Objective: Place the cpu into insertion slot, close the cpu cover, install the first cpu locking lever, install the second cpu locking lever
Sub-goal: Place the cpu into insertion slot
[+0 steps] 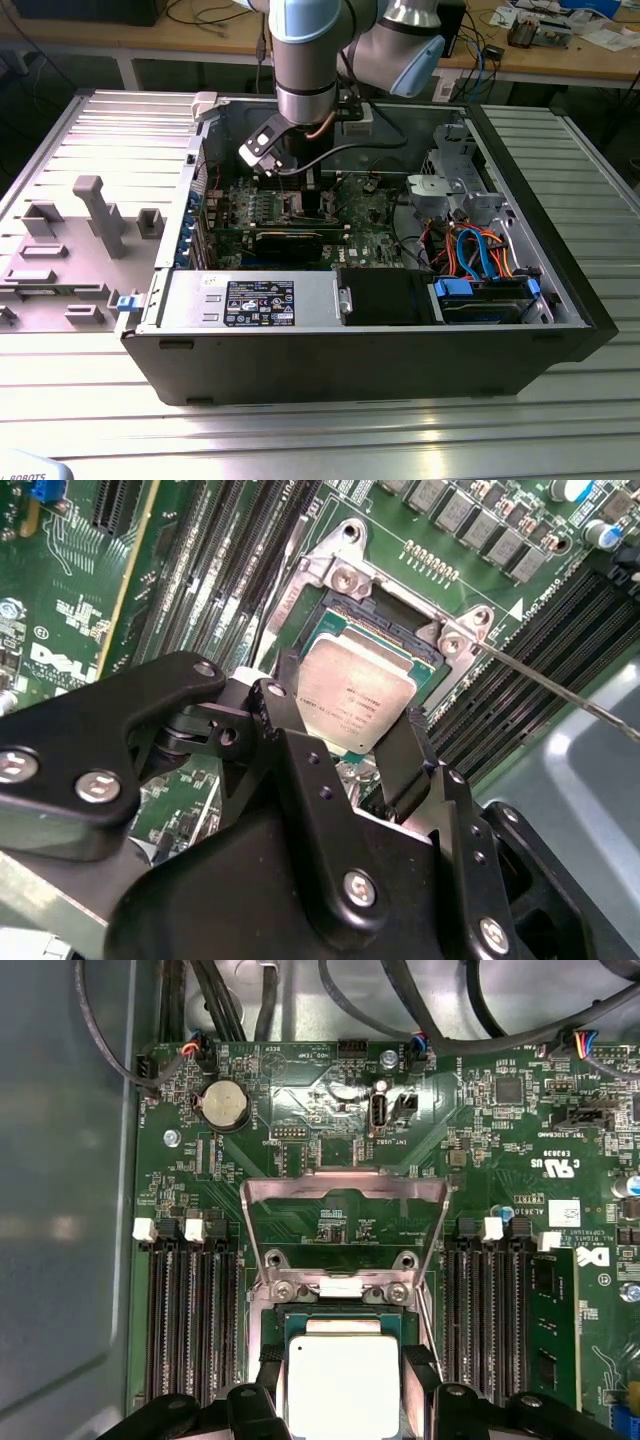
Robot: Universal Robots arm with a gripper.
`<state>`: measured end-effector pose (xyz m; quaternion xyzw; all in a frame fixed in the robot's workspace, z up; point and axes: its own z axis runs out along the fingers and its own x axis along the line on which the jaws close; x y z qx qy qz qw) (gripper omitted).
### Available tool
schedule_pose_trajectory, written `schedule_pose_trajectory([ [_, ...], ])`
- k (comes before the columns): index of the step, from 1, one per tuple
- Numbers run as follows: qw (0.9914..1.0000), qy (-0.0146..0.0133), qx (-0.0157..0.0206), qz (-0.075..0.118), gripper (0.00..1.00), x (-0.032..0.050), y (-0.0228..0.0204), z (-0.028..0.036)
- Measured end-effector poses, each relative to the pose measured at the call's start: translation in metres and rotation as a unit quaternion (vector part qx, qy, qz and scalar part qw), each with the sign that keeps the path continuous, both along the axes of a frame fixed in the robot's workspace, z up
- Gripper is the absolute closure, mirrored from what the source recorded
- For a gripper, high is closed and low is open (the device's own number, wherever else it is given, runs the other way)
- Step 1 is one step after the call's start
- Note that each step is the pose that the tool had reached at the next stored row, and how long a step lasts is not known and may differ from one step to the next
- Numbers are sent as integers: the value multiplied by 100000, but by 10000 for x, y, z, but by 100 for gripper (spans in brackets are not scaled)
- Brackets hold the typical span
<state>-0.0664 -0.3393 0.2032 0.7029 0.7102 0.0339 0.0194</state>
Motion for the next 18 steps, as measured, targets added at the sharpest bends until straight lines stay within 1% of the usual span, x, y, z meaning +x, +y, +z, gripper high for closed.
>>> schedule_pose_trajectory([
  [5, 100000, -8, 10, -14, 46, -12, 2, -16],
  [8, 100000, -7, 10, -23, 46, -13, 9, -32],
  [13, 100000, 15, -13, -194, 46, -14, 8, -65],
  [18, 100000, -6, 20, -226, 46, -13, 9, -68],
])
